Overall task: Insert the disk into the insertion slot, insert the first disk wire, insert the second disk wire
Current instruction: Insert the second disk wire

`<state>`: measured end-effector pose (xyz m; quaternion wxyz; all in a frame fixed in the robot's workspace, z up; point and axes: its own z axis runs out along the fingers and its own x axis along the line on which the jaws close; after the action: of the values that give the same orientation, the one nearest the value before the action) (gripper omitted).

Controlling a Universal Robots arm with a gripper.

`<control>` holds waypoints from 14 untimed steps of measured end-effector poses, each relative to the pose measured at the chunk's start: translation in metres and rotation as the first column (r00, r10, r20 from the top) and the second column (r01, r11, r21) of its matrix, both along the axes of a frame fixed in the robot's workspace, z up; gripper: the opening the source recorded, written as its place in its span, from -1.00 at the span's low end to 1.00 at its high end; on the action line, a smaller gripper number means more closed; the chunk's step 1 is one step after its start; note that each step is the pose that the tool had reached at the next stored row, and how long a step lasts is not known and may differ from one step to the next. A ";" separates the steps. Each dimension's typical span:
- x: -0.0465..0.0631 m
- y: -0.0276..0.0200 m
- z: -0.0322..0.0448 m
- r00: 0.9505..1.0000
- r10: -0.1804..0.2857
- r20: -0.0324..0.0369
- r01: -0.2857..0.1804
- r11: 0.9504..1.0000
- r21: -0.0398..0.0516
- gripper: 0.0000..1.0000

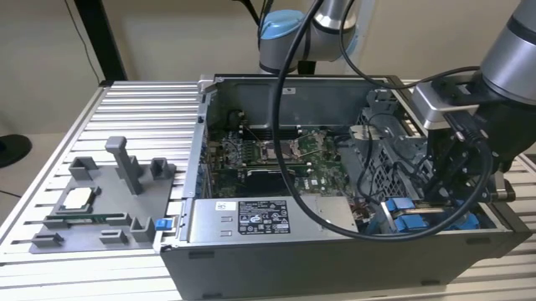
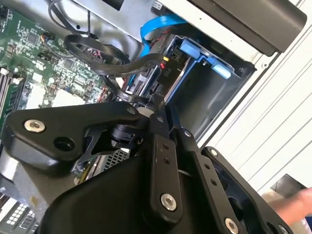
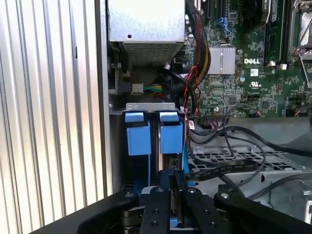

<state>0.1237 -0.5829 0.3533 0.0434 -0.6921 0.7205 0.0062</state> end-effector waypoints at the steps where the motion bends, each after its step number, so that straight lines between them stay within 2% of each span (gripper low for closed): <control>1: 0.000 0.0000 -0.0004 1.000 0.000 0.003 0.000 1.000 0.000 -1.00; 2: 0.000 0.0000 -0.0007 1.000 0.000 0.006 0.000 1.000 0.000 -1.00; 7: 0.000 0.0032 -0.0027 1.000 0.000 0.012 0.000 1.000 0.000 -1.00; 14: 0.003 0.0079 -0.0048 1.000 0.000 0.017 0.000 1.000 0.000 -1.00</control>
<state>0.1263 -0.5750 0.3485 0.0495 -0.6921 0.7201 0.0005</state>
